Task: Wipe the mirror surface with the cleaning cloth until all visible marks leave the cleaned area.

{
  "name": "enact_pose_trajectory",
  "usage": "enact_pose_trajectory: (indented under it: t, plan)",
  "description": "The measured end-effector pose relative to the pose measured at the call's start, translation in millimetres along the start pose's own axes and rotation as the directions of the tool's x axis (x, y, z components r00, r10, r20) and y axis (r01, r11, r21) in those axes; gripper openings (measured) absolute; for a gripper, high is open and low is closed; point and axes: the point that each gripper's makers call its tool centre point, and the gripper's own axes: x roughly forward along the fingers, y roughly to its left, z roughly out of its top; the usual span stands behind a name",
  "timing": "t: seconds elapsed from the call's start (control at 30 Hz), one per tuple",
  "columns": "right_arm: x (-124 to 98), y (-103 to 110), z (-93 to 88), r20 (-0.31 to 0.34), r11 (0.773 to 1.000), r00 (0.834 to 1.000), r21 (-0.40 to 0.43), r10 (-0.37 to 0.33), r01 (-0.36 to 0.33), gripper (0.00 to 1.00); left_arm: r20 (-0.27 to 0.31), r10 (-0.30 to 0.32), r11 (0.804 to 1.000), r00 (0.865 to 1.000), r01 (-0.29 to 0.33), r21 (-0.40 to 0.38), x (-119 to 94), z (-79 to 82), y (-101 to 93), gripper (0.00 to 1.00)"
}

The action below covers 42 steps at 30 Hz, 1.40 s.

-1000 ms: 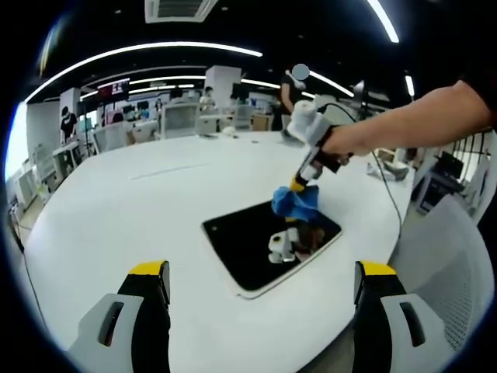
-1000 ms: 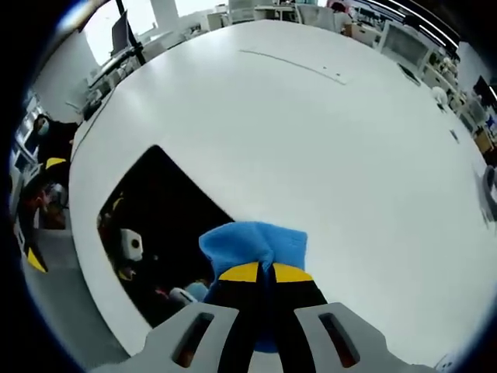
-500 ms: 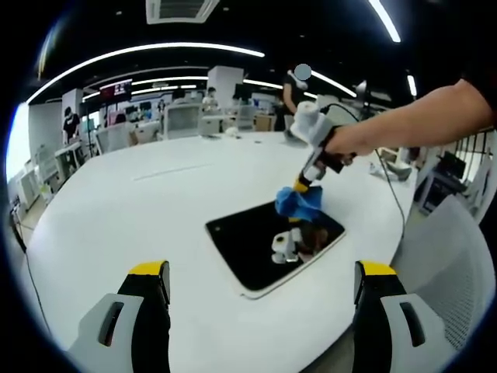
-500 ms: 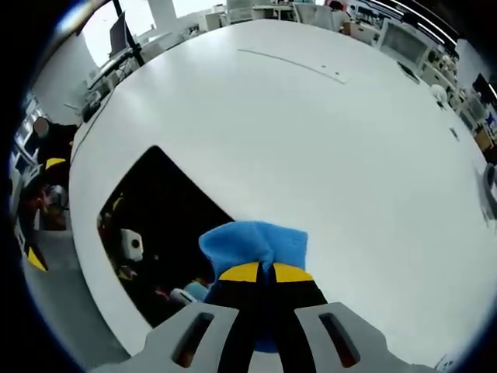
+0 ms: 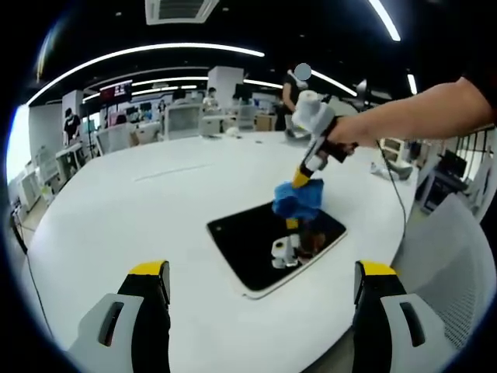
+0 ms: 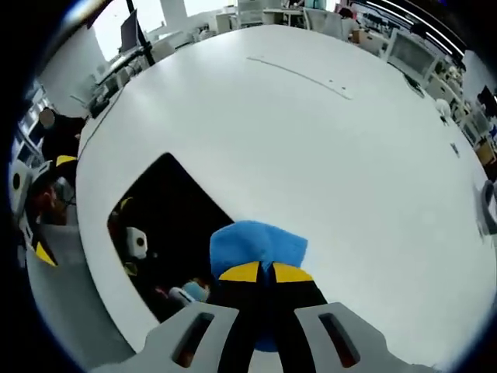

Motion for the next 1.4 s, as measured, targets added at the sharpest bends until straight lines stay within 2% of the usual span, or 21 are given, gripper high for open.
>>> enact_pose_trajectory:
  t: [0.23,0.63,1.1,1.4]
  plan:
    - [-19,0,16.2,0.032,1.0,0.999,-0.018,-0.007,0.007,0.0,-0.001,-0.006,1.0,1.0,0.006,0.011,0,0.6,-2.2,0.99]
    - [-34,3,26.7,0.055,0.999,0.998,-0.045,-0.016,0.018,0.0,0.001,-0.007,1.0,1.0,0.007,0.014,0,0.9,-2.3,0.99]
    - [-43,1,22.2,0.056,0.998,0.998,-0.051,-0.025,0.028,0.0,-0.001,-0.008,1.0,1.0,0.008,0.019,-1,0.7,-3.2,0.99]
    - [-51,-22,2.3,0.044,0.998,0.998,-0.027,-0.055,0.056,0.0,-0.002,-0.007,1.0,1.0,0.007,0.02,-2,1.0,-3.4,0.99]
